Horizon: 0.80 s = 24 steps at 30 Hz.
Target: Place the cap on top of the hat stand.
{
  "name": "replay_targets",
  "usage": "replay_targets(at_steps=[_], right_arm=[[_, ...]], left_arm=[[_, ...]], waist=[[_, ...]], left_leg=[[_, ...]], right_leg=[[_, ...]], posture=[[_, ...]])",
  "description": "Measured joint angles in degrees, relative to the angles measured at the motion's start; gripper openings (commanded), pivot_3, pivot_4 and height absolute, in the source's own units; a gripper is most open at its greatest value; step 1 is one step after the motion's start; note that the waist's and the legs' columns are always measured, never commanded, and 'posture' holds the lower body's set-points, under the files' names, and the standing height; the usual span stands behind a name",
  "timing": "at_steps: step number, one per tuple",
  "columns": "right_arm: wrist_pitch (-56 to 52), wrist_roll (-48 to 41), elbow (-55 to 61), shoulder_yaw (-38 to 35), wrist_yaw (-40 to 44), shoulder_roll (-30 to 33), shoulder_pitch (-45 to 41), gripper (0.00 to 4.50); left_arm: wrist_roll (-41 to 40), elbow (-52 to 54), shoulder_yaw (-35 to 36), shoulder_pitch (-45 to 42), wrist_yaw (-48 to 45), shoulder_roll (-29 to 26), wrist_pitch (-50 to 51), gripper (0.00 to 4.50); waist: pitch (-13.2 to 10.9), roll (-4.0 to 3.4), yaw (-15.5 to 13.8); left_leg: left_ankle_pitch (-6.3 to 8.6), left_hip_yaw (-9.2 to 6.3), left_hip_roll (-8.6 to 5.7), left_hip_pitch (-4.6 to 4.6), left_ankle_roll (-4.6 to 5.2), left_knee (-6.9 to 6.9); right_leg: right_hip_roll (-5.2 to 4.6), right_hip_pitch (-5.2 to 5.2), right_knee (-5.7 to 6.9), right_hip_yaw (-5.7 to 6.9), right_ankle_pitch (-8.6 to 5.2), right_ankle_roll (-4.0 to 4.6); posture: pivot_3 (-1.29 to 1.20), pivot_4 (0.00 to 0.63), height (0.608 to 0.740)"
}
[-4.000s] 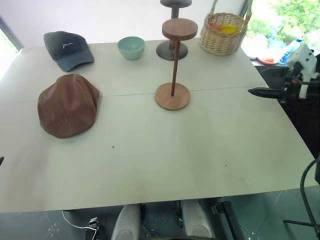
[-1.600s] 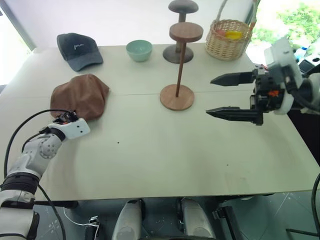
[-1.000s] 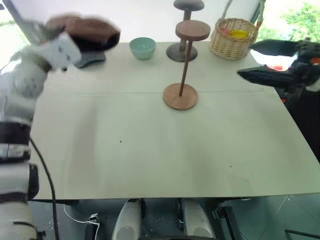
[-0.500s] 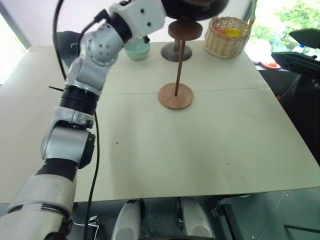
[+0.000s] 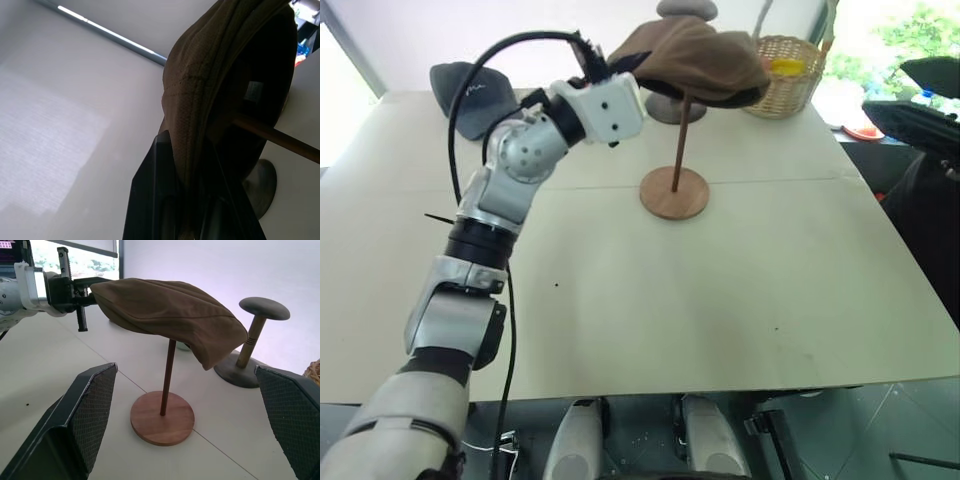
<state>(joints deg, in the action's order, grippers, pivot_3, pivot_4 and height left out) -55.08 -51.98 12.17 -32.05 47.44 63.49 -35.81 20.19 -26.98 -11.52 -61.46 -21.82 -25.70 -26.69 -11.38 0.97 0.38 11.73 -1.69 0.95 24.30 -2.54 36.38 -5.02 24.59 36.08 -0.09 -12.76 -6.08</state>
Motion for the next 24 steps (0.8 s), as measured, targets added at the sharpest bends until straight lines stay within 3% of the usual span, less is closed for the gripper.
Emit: replay_targets(at_steps=[2, 5, 11, 12, 22, 24], right_arm=[[0.0, -0.6, 0.0, 0.2, -0.2, 0.0, -0.1, 4.5], [0.4, -0.6, 0.2, 0.7, 0.2, 0.2, 0.2, 4.5], [1.3, -0.1, 1.1, 2.5, 0.9, 0.4, 1.6, 4.5], [1.6, 0.0, 1.1, 2.6, 0.9, 0.4, 1.6, 4.5], [4.8, 2.3, 2.3, 6.8, 3.4, 0.7, 3.2, 4.5], [6.2, 3.0, 2.4, 9.5, 3.9, 0.4, 2.3, 4.5]], left_arm=[[1.2, -1.6, -1.0, 0.0, 1.2, 0.2, -0.7, 0.03], [1.7, -2.1, -1.2, 0.8, 1.7, 0.2, -1.6, 1.17], [1.6, 1.8, -1.1, 3.7, 0.3, -0.6, -1.4, 4.15], [1.6, 2.8, -1.1, 4.3, -0.2, -1.1, -1.2, 4.41], [-5.9, 14.0, 2.2, 10.6, -10.6, -9.6, 5.3, 4.41], [-11.2, 17.3, 4.2, 13.5, -16.6, -13.7, 9.7, 4.41]], waist=[[0.0, 0.0, 0.1], [0.0, 0.0, 0.1], [0.0, -0.01, 0.2], [0.0, -0.01, 0.2], [0.0, -0.01, 0.1], [0.0, -0.01, 0.4]], left_leg=[[0.0, 0.0, 0.0, -0.01, 0.0, 0.01], [0.0, -0.01, 0.0, -0.01, 0.0, 0.0], [0.0, -0.01, 0.0, -0.03, 0.01, 0.0], [0.0, -0.01, 0.0, -0.03, 0.01, 0.0], [0.0, -0.02, 0.01, -0.06, 0.01, 0.01], [0.01, 0.0, 0.01, -0.03, 0.01, 0.1]], right_leg=[[0.0, -0.02, 0.0, 0.0, 0.0, 0.0], [0.0, -0.02, 0.0, 0.0, 0.0, 0.0], [0.01, -0.02, 0.02, 0.0, 0.0, 0.0], [0.01, -0.02, 0.02, 0.0, 0.0, 0.0], [0.01, -0.06, 0.03, 0.0, -0.01, 0.01], [0.0, -0.08, 0.0, -0.02, -0.02, 0.05]], posture=[[0.0, 0.15, 0.74], [0.0, 0.15, 0.74], [0.0, 0.15, 0.74], [0.0, 0.15, 0.74], [0.0, 0.15, 0.74], [0.0, 0.15, 0.74]])
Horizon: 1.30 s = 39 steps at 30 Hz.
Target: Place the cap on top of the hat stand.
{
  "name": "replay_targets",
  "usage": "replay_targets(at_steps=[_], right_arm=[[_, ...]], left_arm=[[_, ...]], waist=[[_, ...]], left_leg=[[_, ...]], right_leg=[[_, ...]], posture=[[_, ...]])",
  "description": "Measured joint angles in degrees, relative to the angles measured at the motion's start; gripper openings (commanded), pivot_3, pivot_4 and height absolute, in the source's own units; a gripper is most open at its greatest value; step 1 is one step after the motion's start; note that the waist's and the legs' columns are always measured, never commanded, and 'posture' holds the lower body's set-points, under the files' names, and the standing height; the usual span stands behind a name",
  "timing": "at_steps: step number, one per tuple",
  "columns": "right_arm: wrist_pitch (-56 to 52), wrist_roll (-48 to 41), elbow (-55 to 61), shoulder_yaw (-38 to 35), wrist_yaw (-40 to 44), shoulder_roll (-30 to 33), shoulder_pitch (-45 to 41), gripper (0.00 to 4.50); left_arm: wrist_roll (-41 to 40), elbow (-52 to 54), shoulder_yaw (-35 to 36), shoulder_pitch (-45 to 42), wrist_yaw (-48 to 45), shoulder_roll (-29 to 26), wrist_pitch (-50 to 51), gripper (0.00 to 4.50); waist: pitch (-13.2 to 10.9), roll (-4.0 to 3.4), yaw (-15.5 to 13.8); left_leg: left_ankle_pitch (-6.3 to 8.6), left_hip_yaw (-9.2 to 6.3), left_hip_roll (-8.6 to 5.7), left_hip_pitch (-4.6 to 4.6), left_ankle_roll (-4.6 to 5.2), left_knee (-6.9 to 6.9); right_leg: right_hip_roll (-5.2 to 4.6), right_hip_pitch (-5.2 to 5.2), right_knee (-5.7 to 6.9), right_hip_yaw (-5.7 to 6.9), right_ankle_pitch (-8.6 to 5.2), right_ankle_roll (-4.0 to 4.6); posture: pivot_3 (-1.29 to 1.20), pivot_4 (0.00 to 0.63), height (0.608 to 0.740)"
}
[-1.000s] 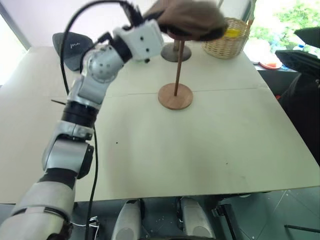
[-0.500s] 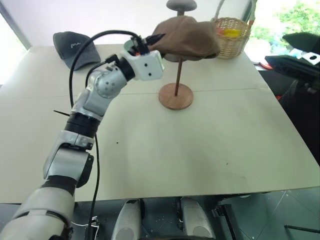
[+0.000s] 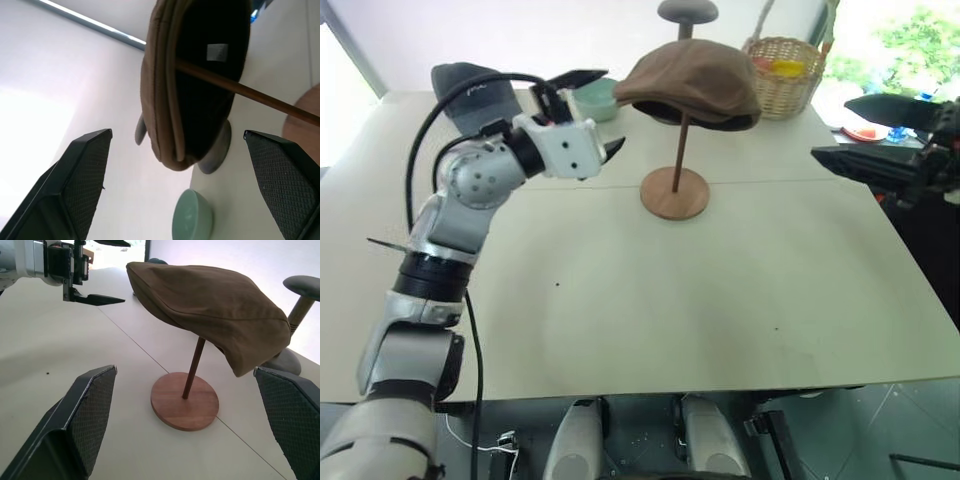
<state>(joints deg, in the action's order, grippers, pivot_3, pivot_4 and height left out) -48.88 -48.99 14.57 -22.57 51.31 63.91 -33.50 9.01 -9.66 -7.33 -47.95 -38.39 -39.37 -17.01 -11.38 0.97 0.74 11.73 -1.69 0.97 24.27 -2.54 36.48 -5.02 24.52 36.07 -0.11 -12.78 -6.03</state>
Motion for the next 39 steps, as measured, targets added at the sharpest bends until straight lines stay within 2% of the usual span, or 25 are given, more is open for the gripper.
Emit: replay_targets(at_steps=[4, 8, 11, 14, 19, 23, 32, 35, 39], right_arm=[[3.4, 4.2, 1.0, 5.6, -0.1, -0.1, -1.5, 4.5], [7.3, 10.0, 5.7, 12.1, -1.7, -0.6, -5.3, 4.5], [8.2, 13.2, 9.9, 16.0, -4.6, -3.3, -7.6, 4.5], [9.2, 19.0, 12.5, 21.4, -8.7, -6.1, -10.7, 4.5], [12.0, 32.7, 12.5, 31.4, -17.2, -14.0, -15.5, 4.5], [17.6, 44.5, 7.8, 38.8, -21.8, -20.1, -18.7, 4.5], [30.0, 64.9, -5.6, 46.7, -27.5, -27.1, -23.3, 4.5], [33.6, 69.4, -9.3, 46.9, -29.0, -29.2, -23.4, 3.63], [37.5, 72.5, -11.3, 46.6, -30.2, -30.9, -23.5, 1.6]], left_arm=[[-16.6, 1.9, 6.1, 0.8, -14.1, -5.8, 21.0, 4.41], [-33.2, 4.3, 10.3, -0.5, -29.5, -15.2, 43.7, 4.41], [-40.6, 3.1, 11.1, -3.3, -37.8, -21.0, 56.1, 4.41], [-45.2, 0.4, 11.3, -8.2, -43.3, -24.1, 64.2, 4.41], [-46.4, -3.1, 10.7, -12.4, -47.3, -24.7, 67.6, 4.41], [-45.2, -4.4, 10.2, -13.1, -47.2, -22.6, 66.4, 4.41], [-42.6, -6.1, 9.8, -15.8, -45.8, -20.5, 64.9, 4.41], [-42.1, -6.1, 9.8, -15.8, -45.3, -20.0, 64.9, 4.5], [-41.9, -6.5, 9.8, -16.1, -44.8, -19.7, 64.8, 4.5]], waist=[[0.0, -0.03, 0.5], [0.0, -0.02, 0.4], [0.0, 0.01, 0.4], [0.0, 0.02, 0.2], [0.0, 0.02, 0.3], [0.0, 0.03, 0.4], [0.0, 0.04, 0.4], [0.0, 0.04, 0.5], [0.0, 0.04, 0.5]], left_leg=[[0.0, -0.02, 0.08, -0.05, 0.0, -0.03], [0.0, -0.02, 0.1, -0.03, 0.0, -0.16], [0.0, -0.04, 0.1, -0.01, 0.0, -0.16], [0.0, -0.04, 0.09, 0.02, 0.0, -0.08], [0.0, -0.03, 0.1, 0.03, 0.0, -0.05], [0.0, -0.03, 0.1, 0.15, 0.0, -0.07], [0.0, -0.04, 0.1, 0.15, 0.01, -0.09], [0.0, -0.05, 0.1, 0.15, 0.01, -0.11], [0.0, -0.06, 0.1, 0.14, 0.01, -0.13]], right_leg=[[0.1, 0.05, 0.09, 0.0, -0.07, 0.13], [0.11, 0.1, 0.03, 0.01, -0.13, 0.15], [0.12, 0.12, 0.05, 0.03, -0.15, 0.16], [0.11, 0.13, 0.03, 0.04, -0.21, 0.14], [0.13, 0.14, 0.06, 0.03, -0.17, 0.23], [0.14, 0.27, 0.08, 0.03, -0.15, 0.22], [0.16, 0.29, 0.13, 0.02, -0.14, 0.19], [0.17, 0.29, 0.13, 0.02, -0.1, 0.12], [0.18, 0.31, 0.14, 0.01, -0.05, 0.03]], posture=[[0.0, 0.15, 0.74], [0.0, 0.15, 0.74], [0.0, 0.15, 0.74], [0.0, 0.15, 0.74], [0.0, 0.15, 0.74], [0.0, 0.15, 0.74], [0.0, 0.15, 0.74], [0.0, 0.15, 0.74], [0.0, 0.15, 0.74]])
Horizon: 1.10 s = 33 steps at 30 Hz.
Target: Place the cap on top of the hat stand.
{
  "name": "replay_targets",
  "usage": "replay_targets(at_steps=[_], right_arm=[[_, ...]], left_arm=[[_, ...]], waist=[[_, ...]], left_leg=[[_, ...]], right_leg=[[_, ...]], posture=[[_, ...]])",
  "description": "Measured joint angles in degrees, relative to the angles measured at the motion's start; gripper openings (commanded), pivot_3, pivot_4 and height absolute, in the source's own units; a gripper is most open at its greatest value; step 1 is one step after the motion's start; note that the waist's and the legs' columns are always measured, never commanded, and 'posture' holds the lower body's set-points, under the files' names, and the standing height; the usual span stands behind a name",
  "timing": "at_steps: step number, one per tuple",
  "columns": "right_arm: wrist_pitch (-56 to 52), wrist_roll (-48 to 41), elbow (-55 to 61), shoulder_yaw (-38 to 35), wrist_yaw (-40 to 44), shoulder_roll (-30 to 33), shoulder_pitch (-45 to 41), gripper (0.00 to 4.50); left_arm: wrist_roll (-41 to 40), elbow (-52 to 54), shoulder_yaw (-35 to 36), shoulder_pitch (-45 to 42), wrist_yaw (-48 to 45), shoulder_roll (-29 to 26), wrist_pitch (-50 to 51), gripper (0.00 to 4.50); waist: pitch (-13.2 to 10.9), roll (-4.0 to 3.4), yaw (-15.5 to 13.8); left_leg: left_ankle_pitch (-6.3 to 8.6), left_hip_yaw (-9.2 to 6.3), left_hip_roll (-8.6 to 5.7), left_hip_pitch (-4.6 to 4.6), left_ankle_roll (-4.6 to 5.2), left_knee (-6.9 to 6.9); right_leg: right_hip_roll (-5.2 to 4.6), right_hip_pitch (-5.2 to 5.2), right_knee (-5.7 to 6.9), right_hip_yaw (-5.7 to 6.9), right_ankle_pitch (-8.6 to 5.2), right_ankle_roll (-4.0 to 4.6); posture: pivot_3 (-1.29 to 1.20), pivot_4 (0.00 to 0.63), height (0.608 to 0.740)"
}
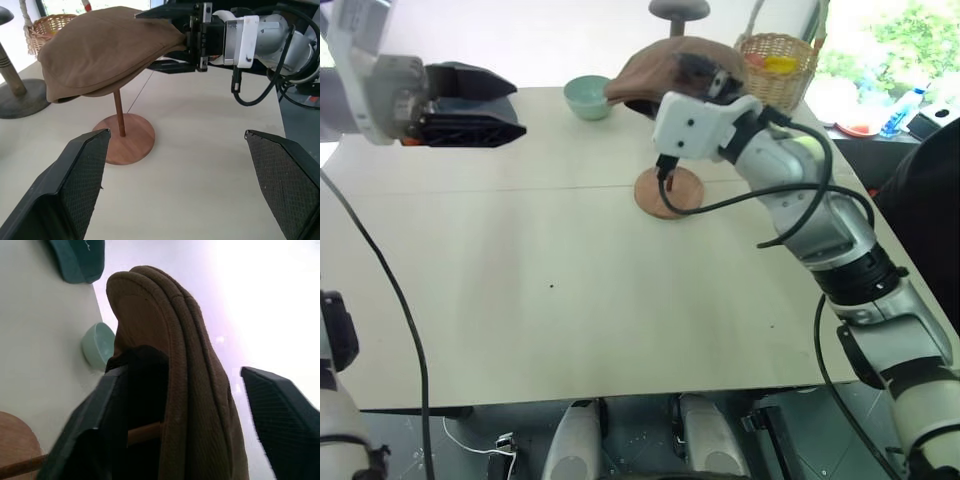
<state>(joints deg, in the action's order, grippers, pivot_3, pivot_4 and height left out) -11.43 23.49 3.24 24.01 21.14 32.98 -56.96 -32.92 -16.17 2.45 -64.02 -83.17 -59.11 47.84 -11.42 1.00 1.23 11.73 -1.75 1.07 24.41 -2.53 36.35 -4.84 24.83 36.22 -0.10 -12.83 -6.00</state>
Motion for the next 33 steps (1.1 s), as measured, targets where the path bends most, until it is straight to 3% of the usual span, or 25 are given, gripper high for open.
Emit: replay_targets(at_steps=[3, 12, 19, 25, 33], right_arm=[[1.5, 0.5, -0.2, -0.9, 0.0, -1.2, 0.0, 0.04], [8.3, -2.6, -0.6, -7.6, 1.4, -1.5, 0.8, 0.04], [35.7, -6.2, -19.2, -10.6, 2.8, 5.4, -5.8, 0.04], [56.8, -9.8, -35.7, -11.0, 5.1, 6.4, -7.3, 0.04], [67.6, -11.3, -41.6, -11.0, 6.1, 5.5, -4.6, 0.04]], left_arm=[[0.4, -0.6, 0.0, -1.0, 0.2, 0.5, -0.6, 4.5], [1.3, -0.8, 0.0, -1.2, 0.6, 0.6, -1.4, 4.5], [2.4, -3.5, 0.0, -2.8, 1.0, 0.9, -2.3, 4.5], [2.4, -4.1, 0.4, -3.9, 1.5, 1.0, -1.9, 4.5], [2.3, -4.1, 0.9, -4.1, 2.6, 0.9, -1.1, 4.5]], waist=[[0.0, 0.0, 0.0], [0.0, -0.01, 0.0], [0.0, 0.0, 0.2], [0.0, 0.02, 1.3], [0.0, 0.01, 2.1]], left_leg=[[0.0, -0.01, 0.01, 0.0, 0.0, 0.0], [0.0, -0.01, 0.02, 0.0, 0.0, 0.0], [0.0, 0.0, 0.02, -0.02, 0.0, -0.03], [0.0, 0.0, 0.02, -0.02, 0.0, -0.08], [0.0, -0.01, 0.05, -0.09, 0.0, -0.14]], right_leg=[[0.02, 0.0, 0.01, 0.0, 0.0, 0.0], [0.02, 0.0, 0.01, 0.0, 0.01, -0.02], [0.03, -0.01, -0.02, -0.01, 0.0, 0.01], [0.02, -0.01, -0.05, -0.04, 0.03, -0.05], [0.08, -0.01, 0.01, -0.08, 0.02, -0.04]], posture=[[0.0, 0.15, 0.74], [0.0, 0.15, 0.74], [0.0, 0.15, 0.74], [0.0, 0.15, 0.74], [0.0, 0.15, 0.74]])
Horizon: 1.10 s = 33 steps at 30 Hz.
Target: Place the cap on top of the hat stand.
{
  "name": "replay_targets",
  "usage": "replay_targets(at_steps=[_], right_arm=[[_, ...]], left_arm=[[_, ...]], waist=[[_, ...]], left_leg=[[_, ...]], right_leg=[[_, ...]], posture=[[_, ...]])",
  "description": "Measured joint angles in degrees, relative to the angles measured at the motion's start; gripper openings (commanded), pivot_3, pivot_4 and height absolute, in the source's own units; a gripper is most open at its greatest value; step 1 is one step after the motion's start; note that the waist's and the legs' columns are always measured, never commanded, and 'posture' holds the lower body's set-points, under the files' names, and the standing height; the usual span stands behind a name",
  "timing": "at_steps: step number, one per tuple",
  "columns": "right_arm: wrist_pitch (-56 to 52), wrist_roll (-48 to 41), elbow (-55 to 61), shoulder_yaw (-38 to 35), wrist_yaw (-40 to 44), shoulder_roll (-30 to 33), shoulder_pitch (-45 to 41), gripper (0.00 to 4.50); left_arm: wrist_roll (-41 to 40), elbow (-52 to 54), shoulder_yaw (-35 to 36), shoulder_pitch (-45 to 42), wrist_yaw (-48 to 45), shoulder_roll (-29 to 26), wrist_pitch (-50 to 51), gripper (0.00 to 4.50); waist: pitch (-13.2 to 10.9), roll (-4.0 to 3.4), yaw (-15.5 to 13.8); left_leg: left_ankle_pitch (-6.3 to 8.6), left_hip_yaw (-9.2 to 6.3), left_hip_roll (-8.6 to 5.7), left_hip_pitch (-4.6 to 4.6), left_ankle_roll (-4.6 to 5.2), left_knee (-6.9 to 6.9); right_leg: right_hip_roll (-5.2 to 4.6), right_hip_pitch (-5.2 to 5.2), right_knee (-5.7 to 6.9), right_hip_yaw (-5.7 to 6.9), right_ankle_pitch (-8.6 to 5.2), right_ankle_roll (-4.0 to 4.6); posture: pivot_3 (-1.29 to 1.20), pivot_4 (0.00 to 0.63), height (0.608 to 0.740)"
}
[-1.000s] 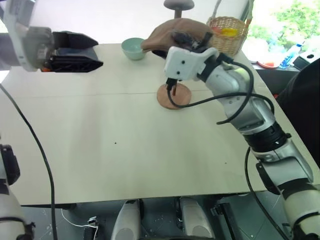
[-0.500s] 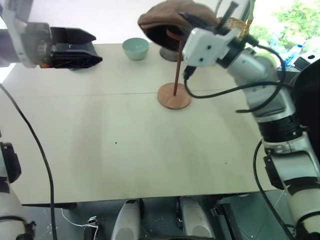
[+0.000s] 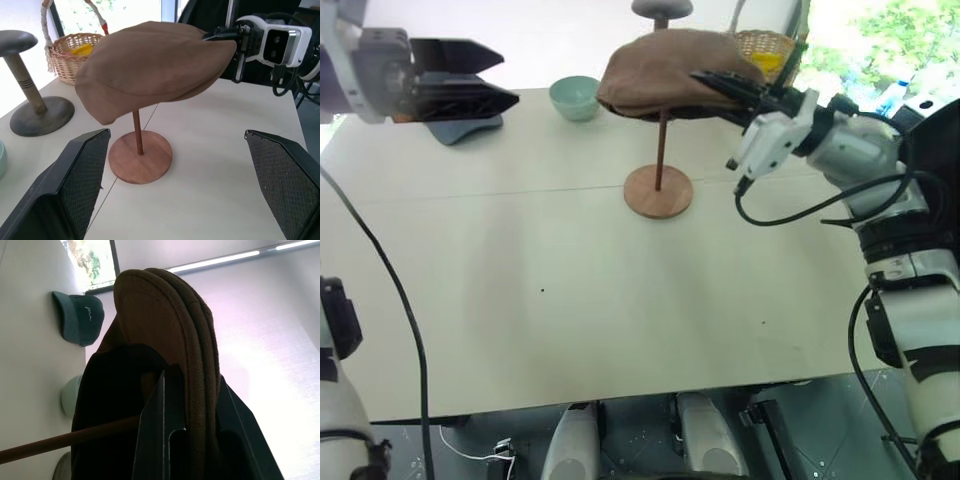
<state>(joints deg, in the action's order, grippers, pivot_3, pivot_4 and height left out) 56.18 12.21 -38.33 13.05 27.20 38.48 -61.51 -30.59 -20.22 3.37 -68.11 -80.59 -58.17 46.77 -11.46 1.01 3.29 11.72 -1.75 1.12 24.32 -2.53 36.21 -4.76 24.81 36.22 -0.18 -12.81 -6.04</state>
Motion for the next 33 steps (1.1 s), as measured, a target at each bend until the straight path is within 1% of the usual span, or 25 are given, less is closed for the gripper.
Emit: replay_targets(at_steps=[2, 4, 5, 6, 10, 14, 16, 18, 19, 21, 22, 23, 24, 25, 27, 28, 30, 32, 33], right_arm=[[0.0, 0.1, -0.8, 0.0, -0.4, -1.0, 0.9, 0.04], [-0.7, 0.0, -0.9, 0.0, -0.3, -1.8, 1.2, 0.85], [-1.7, -0.1, -0.7, 0.0, 0.1, -2.0, 1.3, 1.14], [-2.9, -0.3, -0.5, 0.0, 0.6, -2.2, 1.5, 1.58], [-9.1, -2.0, 3.1, 0.0, 3.0, -2.5, 4.3, 3.62], [-19.1, -6.5, 14.1, -2.0, 7.7, 0.2, 10.8, 3.62], [-23.6, -8.9, 19.3, -3.4, 9.8, 2.2, 13.5, 3.62], [-31.2, -13.0, 27.7, -6.2, 12.8, 5.8, 17.1, 3.62], [-33.1, -14.2, 29.7, -7.2, 13.6, 6.8, 17.9, 3.62], [-45.0, -23.3, 39.5, -11.7, 19.0, 13.4, 22.4, 3.62], [-48.5, -26.0, 41.6, -13.3, 20.7, 15.5, 23.1, 3.62], [-54.8, -31.1, 44.7, -15.5, 24.2, 19.3, 24.3, 3.62], [-59.0, -34.2, 46.0, -17.2, 26.7, 21.9, 25.0, 3.62], [-63.9, -37.9, 46.5, -19.1, 30.0, 25.0, 25.6, 3.62], [-71.3, -43.0, 44.7, -22.0, 35.9, 29.2, 25.6, 3.62], [-73.3, -44.1, 43.2, -22.5, 37.9, 30.5, 25.6, 3.62], [-79.5, -46.0, 36.6, -22.1, 45.4, 34.2, 23.9, 3.62], [-82.4, -46.3, 32.1, -21.2, 49.6, 35.0, 21.1, 3.62], [-83.9, -46.1, 29.5, -19.4, 51.4, 34.6, 17.6, 3.62]], left_arm=[[0.0, 0.0, 0.2, 0.0, 0.5, 0.0, 0.1, 4.5], [0.0, 0.0, 0.2, 0.0, 0.8, 0.0, 0.1, 4.5], [0.0, 0.0, 0.2, 0.0, 0.8, 0.0, 0.1, 4.5], [0.0, 0.0, 0.2, -0.1, 0.9, 0.0, 0.1, 4.5], [0.0, 0.0, 0.3, -0.2, 1.0, 0.0, 0.1, 4.5], [0.0, -0.1, 0.2, -0.2, 1.0, 0.0, 0.0, 4.5], [0.0, -0.1, 0.3, -0.1, 1.0, -0.1, -0.1, 4.5], [0.0, 0.2, 0.3, 0.8, 0.8, -0.2, -0.5, 4.5], [0.0, 0.2, 0.4, 1.3, 0.8, -0.4, -0.6, 4.5], [-0.1, 0.4, 0.8, 3.2, 0.8, -0.5, -1.0, 4.5], [-0.1, 0.1, 1.0, 3.7, 0.8, -0.6, -1.1, 4.5], [-0.1, 0.1, 1.0, 4.0, 0.9, -0.5, -1.2, 4.5], [-0.1, 0.2, 1.4, 4.3, 0.9, -0.6, -1.2, 4.5], [-0.1, 0.2, 1.9, 4.4, 0.9, -0.6, -1.4, 4.5], [-0.1, 0.2, 2.2, 4.6, 0.8, -1.0, -2.1, 4.5], [-0.1, 0.4, 2.3, 4.7, 0.8, -1.3, -2.4, 4.5], [0.0, 0.4, 2.6, 5.0, 0.7, -2.1, -2.8, 4.5], [0.0, 0.4, 2.9, 5.5, 0.7, -3.0, -3.3, 4.5], [0.0, 0.4, 3.0, 5.8, 0.5, -3.5, -3.3, 4.5]], waist=[[0.0, 0.0, 0.0], [0.0, 0.0, 0.0], [0.0, 0.0, 0.0], [0.0, 0.0, 0.0], [0.0, 0.0, -0.2], [0.0, 0.0, -0.9], [0.0, 0.0, -1.1], [0.0, 0.0, -1.2], [0.0, 0.0, -1.1], [0.0, -0.08, -1.4], [0.0, -0.05, -1.4], [0.0, -0.07, -1.6], [0.0, -0.05, -1.6], [0.0, -0.04, -1.6], [0.0, -0.03, -1.5], [0.0, -0.02, -1.5], [0.0, -0.04, -1.3], [0.0, -0.04, -1.1], [0.0, -0.05, -0.8]], left_leg=[[0.0, 0.0, 0.0, 0.0, 0.0, 0.01], [0.0, 0.0, 0.0, 0.0, 0.0, 0.0], [0.0, 0.0, 0.0, -0.01, 0.0, 0.0], [0.0, 0.0, 0.0, -0.01, 0.0, 0.01], [0.0, 0.0, 0.0, 0.0, 0.0, 0.02], [0.0, -0.01, 0.0, 0.02, 0.0, 0.04], [0.0, 0.0, 0.0, 0.02, 0.0, 0.09], [0.0, 0.0, 0.0, -0.02, 0.0, 0.1], [0.0, 0.0, 0.0, -0.04, 0.0, 0.1], [0.0, 0.01, 0.01, -0.04, 0.0, 0.08], [0.0, 0.0, 0.02, -0.04, 0.0, 0.09], [0.0, 0.02, 0.04, -0.03, 0.0, 0.12], [0.0, 0.04, 0.05, -0.07, 0.0, 0.13], [0.01, 0.04, 0.06, -0.13, 0.01, 0.13], [0.01, 0.1, 0.07, -0.29, 0.01, 0.13], [0.01, 0.11, 0.08, -0.33, 0.01, 0.12], [0.01, 0.19, 0.09, -0.35, 0.01, 0.13], [0.01, 0.21, 0.1, -0.38, 0.01, 0.12], [0.02, 0.26, 0.1, -0.38, 0.01, 0.09]], right_leg=[[0.0, 0.0, 0.01, 0.0, 0.0, 0.0], [0.0, 0.0, 0.02, -0.01, 0.0, 0.0], [0.0, 0.0, 0.02, -0.01, 0.0, 0.0], [0.0, 0.0, 0.02, -0.01, 0.0, 0.0], [0.0, 0.0, 0.04, -0.01, 0.0, 0.0], [0.0, 0.0, 0.04, -0.01, 0.0, 0.0], [0.0, -0.02, 0.05, -0.01, 0.0, 0.0], [0.0, -0.06, 0.05, -0.01, 0.0, 0.0], [0.0, -0.07, 0.05, -0.01, 0.0, 0.0], [0.0, -0.08, 0.05, -0.02, 0.0, 0.0], [0.01, -0.08, 0.05, -0.01, 0.0, 0.0], [0.01, -0.09, 0.04, -0.02, 0.0, 0.01], [0.02, -0.11, 0.04, -0.03, 0.0, 0.02], [0.03, -0.17, 0.02, -0.02, -0.04, 0.09], [0.02, -0.29, 0.0, -0.04, -0.11, 0.23], [0.02, -0.31, -0.01, -0.05, -0.12, 0.25], [0.02, -0.32, -0.04, -0.13, -0.13, 0.28], [0.02, -0.32, -0.04, -0.16, -0.13, 0.28], [0.03, -0.27, -0.04, -0.21, -0.13, 0.28]], posture=[[0.0, 0.15, 0.74], [0.0, 0.15, 0.74], [0.0, 0.15, 0.74], [0.0, 0.15, 0.74], [0.0, 0.15, 0.74], [0.0, 0.15, 0.74], [0.0, 0.15, 0.74], [0.0, 0.15, 0.74], [0.0, 0.15, 0.74], [0.0, 0.15, 0.74], [0.0, 0.15, 0.74], [0.0, 0.15, 0.74], [0.0, 0.15, 0.74], [0.0, 0.15, 0.74], [0.0, 0.15, 0.74], [0.0, 0.15, 0.74], [0.0, 0.15, 0.74], [0.0, 0.15, 0.74], [0.0, 0.15, 0.74]])
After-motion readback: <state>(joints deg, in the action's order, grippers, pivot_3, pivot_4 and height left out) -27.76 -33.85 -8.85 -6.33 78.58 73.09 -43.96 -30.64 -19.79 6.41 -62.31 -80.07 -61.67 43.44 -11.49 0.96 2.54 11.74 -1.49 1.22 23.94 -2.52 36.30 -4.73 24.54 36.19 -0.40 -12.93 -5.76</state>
